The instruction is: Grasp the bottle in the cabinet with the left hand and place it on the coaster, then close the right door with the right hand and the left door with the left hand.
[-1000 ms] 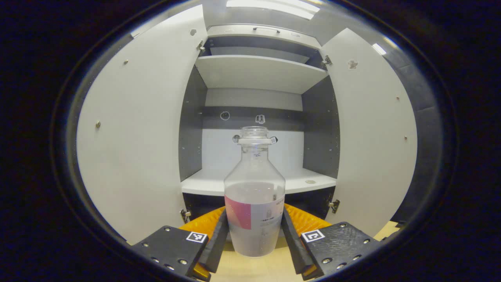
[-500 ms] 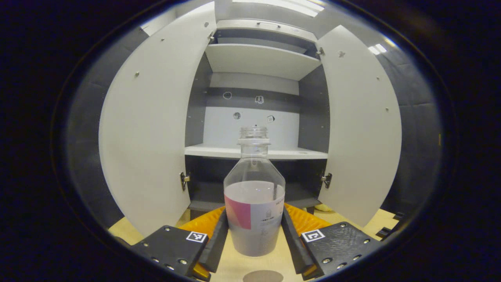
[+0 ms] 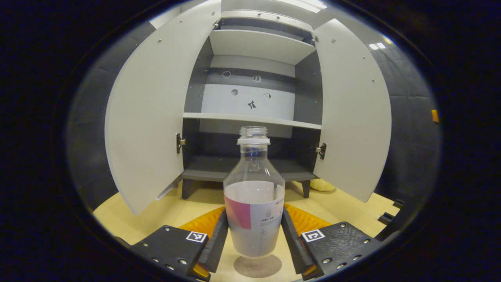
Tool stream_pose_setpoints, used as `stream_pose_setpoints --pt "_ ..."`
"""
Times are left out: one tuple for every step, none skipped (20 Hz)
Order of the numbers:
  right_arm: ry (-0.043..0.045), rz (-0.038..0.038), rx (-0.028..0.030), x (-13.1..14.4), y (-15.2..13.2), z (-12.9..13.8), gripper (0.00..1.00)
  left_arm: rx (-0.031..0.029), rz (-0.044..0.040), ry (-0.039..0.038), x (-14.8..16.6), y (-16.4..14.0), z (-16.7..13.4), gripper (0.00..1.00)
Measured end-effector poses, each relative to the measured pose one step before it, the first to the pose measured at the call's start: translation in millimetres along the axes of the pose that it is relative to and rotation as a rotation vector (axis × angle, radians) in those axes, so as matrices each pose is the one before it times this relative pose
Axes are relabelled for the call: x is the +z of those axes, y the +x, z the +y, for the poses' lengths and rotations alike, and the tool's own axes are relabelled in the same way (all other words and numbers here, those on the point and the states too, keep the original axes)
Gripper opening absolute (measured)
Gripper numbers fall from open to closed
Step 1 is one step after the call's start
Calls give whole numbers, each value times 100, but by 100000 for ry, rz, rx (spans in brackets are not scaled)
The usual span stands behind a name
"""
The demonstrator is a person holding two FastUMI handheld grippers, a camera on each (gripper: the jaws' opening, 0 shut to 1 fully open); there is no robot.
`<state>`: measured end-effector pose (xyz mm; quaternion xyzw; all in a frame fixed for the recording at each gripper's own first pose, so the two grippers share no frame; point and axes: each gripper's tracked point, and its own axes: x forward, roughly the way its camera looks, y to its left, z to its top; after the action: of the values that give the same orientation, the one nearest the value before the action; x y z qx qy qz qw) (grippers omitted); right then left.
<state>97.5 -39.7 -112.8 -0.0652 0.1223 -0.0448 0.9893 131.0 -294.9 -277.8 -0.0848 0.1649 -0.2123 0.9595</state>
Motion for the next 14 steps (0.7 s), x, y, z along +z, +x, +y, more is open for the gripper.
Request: stream_pose_setpoints --pt "325 791 687 -93 69 270 94 -277 866 189 -856 -59 -66 72" --pt "-250 364 557 -48 -101 160 98 -103 888 264 -853 -130 -198 72" --pt "-534 165 316 17 30 56 98 -111 592 581 -738 -170 -135 72" --pt "-818 -84 257 -81 -29 58 98 -292 310 576 -661 32 -22 72" --pt "-839 -218 329 107 9 74 97 -307 42 253 -510 104 -115 72" --pt "-878 -85 318 -57 -54 194 97 -308 34 -81 -607 83 -40 72" --pt "-823 143 321 -62 -62 239 97 -49 148 -204 -520 215 32 72" --pt "-841 480 631 -113 -10 341 98 -107 269 -343 -680 208 -43 72" --pt "-1027 412 488 -198 -78 209 98 -168 245 -298 -512 195 -35 72" --pt "-1177 435 221 -85 -13 102 98 -329 478 -176 -569 91 -147 72" --pt "-930 144 264 -110 -58 41 99 -90 913 63 -389 39 -79 72" --pt "-280 -45 461 2 -9 119 99 -309 924 -23 -186 -9 -82 72" --pt "159 -44 588 -11 3 315 99 54 394 137 -122 -107 -17 72" --pt "76 72 641 -30 30 314 99 208 -1532 530 428 6 110 72"
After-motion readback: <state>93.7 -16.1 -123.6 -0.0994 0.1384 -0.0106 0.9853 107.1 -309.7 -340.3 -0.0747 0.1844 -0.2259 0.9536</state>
